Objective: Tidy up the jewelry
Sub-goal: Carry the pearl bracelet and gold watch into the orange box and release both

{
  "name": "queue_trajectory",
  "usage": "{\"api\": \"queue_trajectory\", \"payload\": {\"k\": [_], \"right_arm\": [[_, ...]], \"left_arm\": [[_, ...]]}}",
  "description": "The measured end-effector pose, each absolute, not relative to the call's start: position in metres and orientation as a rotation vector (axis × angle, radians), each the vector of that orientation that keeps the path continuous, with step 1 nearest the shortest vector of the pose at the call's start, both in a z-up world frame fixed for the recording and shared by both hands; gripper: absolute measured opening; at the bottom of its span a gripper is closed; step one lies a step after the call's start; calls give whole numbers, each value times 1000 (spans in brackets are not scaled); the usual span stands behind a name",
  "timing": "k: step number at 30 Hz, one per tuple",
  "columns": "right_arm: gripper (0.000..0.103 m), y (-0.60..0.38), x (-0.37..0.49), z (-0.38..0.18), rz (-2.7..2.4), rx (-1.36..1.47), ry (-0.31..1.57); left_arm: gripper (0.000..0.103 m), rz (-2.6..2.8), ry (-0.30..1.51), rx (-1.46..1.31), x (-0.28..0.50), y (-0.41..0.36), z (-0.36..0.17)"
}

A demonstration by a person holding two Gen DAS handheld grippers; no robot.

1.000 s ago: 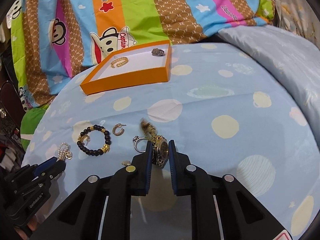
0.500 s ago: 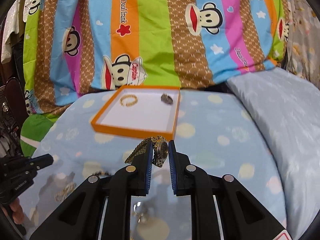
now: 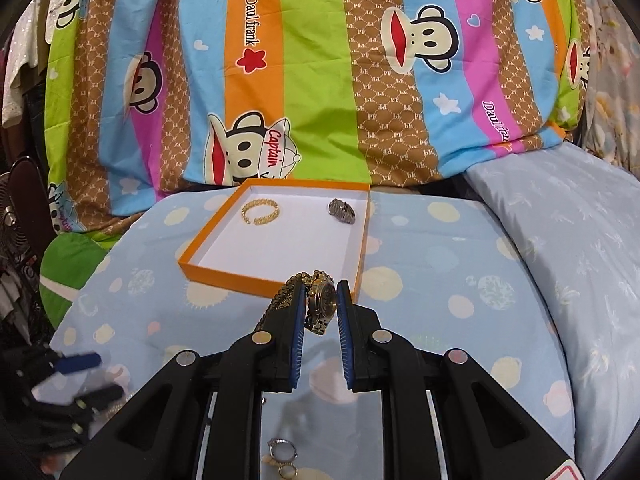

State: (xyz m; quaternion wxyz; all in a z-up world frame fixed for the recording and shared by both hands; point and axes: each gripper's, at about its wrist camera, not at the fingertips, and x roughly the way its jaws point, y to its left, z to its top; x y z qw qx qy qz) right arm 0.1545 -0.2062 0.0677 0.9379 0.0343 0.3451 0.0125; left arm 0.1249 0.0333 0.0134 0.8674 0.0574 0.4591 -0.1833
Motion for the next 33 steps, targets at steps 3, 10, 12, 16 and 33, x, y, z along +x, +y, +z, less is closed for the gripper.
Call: {"api": "queue_trajectory", "payload": {"k": [3,10,12,16,33], "right_arm": [[15,-208,152,65,25,79,713],[15,-210,154,64,22,69,717],[15,-210,159,65,28,68,719],[15,-209,178,67,35,38,724],[15,-201,332,32,-65,-269,734]], "left_arm": [[46,-394,1009,125,122,30,-6],[15,-407,973,153,115,24,-12],[14,-420,976,145,116,24,-11],[14,-456,965,121,125,24,4],[14,-324,846,114,335,-42,50]]}}
